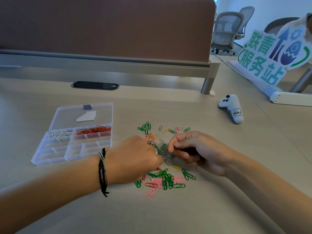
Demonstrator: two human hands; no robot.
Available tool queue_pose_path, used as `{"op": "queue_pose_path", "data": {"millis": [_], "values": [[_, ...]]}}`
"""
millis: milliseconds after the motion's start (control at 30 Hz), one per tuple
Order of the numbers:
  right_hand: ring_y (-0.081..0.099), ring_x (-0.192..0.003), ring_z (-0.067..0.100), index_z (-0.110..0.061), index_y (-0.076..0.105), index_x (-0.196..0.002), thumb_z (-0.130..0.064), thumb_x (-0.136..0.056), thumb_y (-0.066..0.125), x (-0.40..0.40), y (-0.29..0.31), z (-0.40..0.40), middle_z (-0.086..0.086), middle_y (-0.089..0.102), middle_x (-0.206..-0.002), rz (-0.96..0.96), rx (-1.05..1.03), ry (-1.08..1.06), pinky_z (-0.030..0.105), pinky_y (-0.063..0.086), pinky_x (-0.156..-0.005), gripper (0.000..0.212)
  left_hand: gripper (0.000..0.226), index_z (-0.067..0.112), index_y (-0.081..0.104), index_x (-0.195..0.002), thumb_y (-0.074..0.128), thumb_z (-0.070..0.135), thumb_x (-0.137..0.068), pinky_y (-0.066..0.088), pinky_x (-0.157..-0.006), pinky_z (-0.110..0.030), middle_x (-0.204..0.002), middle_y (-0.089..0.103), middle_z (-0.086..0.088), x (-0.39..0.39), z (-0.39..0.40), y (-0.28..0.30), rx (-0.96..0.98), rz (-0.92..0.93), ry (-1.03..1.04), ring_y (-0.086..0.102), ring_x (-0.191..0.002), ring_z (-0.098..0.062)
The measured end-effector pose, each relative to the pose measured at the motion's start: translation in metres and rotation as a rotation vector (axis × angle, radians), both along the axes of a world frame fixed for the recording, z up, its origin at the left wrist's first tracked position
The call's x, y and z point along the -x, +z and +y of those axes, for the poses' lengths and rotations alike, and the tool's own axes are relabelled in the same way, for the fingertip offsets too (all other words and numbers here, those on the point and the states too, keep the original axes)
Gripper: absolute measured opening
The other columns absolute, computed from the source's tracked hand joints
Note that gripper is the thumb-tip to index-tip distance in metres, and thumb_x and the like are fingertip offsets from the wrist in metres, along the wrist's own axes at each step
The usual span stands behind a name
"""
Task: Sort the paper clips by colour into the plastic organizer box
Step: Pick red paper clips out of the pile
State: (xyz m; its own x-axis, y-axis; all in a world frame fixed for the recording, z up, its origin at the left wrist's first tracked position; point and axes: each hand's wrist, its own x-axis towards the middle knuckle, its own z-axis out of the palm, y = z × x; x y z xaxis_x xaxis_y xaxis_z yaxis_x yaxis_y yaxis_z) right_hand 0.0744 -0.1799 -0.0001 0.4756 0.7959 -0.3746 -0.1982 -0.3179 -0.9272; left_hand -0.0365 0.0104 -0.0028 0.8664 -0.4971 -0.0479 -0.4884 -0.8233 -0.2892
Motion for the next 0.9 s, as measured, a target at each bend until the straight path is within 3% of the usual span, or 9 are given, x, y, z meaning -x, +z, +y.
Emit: {"op": "queue_pose_path", "data": {"millis": [100,200,300,367,500,600,733,833,900], "values": [[0.010,-0.055,0.018,-0.011,0.067,-0.084,-0.009,-0.099,0.041,0.001,0.000,0.000,0.003,0.036,-0.058,0.017,0.000,-0.022,0.037,0.001,-0.055,0.031,0.031,0.019,0.051,-0.066,0.074,0.002,-0.054,0.025,-0.037,-0.023,-0.045,0.036,0.005,-0.003,-0.001,0.001,-0.021,0.015,-0.013,0.034,-0.035,-0.017],[0.005,-0.057,0.018,-0.013,0.057,-0.072,-0.020,-0.099,0.041,0.003,0.003,-0.002,0.002,0.032,-0.059,0.091,0.010,-0.066,0.034,0.002,-0.053,0.031,0.024,0.017,0.046,-0.101,0.058,0.009,-0.082,0.027,-0.043,-0.031,-0.054,0.033,0.005,-0.004,0.000,-0.014,-0.014,-0.013,-0.024,0.031,-0.043,-0.015],[0.005,-0.054,0.015,-0.017,0.044,-0.063,-0.023,-0.099,0.042,0.004,0.003,-0.002,0.002,0.030,-0.058,0.156,0.012,-0.095,0.028,0.004,-0.048,0.037,0.008,0.029,0.033,-0.109,0.038,0.027,-0.103,0.039,-0.051,-0.033,-0.062,0.047,0.003,0.004,0.006,-0.015,0.261,0.055,0.116,0.041,-0.052,-0.012],[0.006,-0.053,0.014,-0.019,0.041,-0.060,-0.026,-0.101,0.045,0.004,0.001,-0.001,0.001,0.031,-0.056,0.164,0.003,-0.100,0.028,0.003,-0.048,0.042,0.006,0.033,0.037,-0.101,0.032,0.035,-0.104,0.038,-0.054,-0.028,-0.062,0.048,0.004,0.004,0.015,-0.014,0.665,0.147,0.249,0.040,-0.053,-0.010],[0.013,-0.050,0.014,-0.012,0.056,-0.070,-0.024,-0.105,0.045,0.007,-0.005,0.008,0.001,0.031,-0.055,0.018,-0.028,-0.023,0.027,0.008,-0.046,0.039,0.020,0.014,0.037,-0.080,0.036,0.026,-0.095,0.012,-0.037,-0.022,-0.055,0.026,0.001,0.003,0.028,-0.011,1.949,0.667,0.368,0.014,-0.043,-0.009],[0.028,-0.046,0.014,-0.011,0.071,-0.090,-0.013,-0.106,0.044,0.012,-0.006,0.023,-0.005,0.037,-0.050,-0.349,0.048,0.023,0.026,0.020,-0.046,0.031,0.020,0.015,0.037,-0.076,0.030,0.022,-0.094,0.005,-0.040,-0.024,-0.057,0.020,0.002,0.001,0.030,-0.010,2.364,0.921,0.371,0.009,-0.046,-0.008],[0.055,-0.061,0.002,-0.025,0.072,-0.084,-0.030,-0.090,0.063,0.022,-0.001,0.034,-0.015,0.061,-0.062,-1.051,0.278,0.205,0.025,0.046,-0.061,0.012,0.031,0.015,0.037,-0.067,0.038,0.030,-0.093,0.008,-0.039,-0.021,-0.060,0.026,-0.001,-0.001,0.033,-0.008,2.301,0.817,0.531,0.013,-0.046,-0.009],[0.054,-0.072,0.014,-0.028,0.069,-0.090,-0.040,-0.089,0.061,0.034,0.006,0.036,-0.009,0.056,-0.067,-1.303,0.399,0.329,0.032,0.047,-0.069,0.014,0.030,0.013,0.050,-0.068,0.048,0.025,-0.095,0.013,-0.036,-0.017,-0.063,0.036,-0.002,0.001,0.037,-0.007,2.058,0.757,0.679,0.019,-0.044,-0.006],[0.057,-0.080,0.025,-0.026,0.068,-0.097,-0.041,-0.094,0.055,0.039,0.011,0.039,-0.002,0.059,-0.078,-1.441,0.464,0.394,0.033,0.041,-0.067,0.019,0.021,0.006,0.064,-0.086,0.049,0.016,-0.097,0.016,-0.036,-0.016,-0.065,0.043,-0.002,0.005,0.039,-0.005,1.982,0.810,0.707,0.023,-0.044,-0.005]]}}
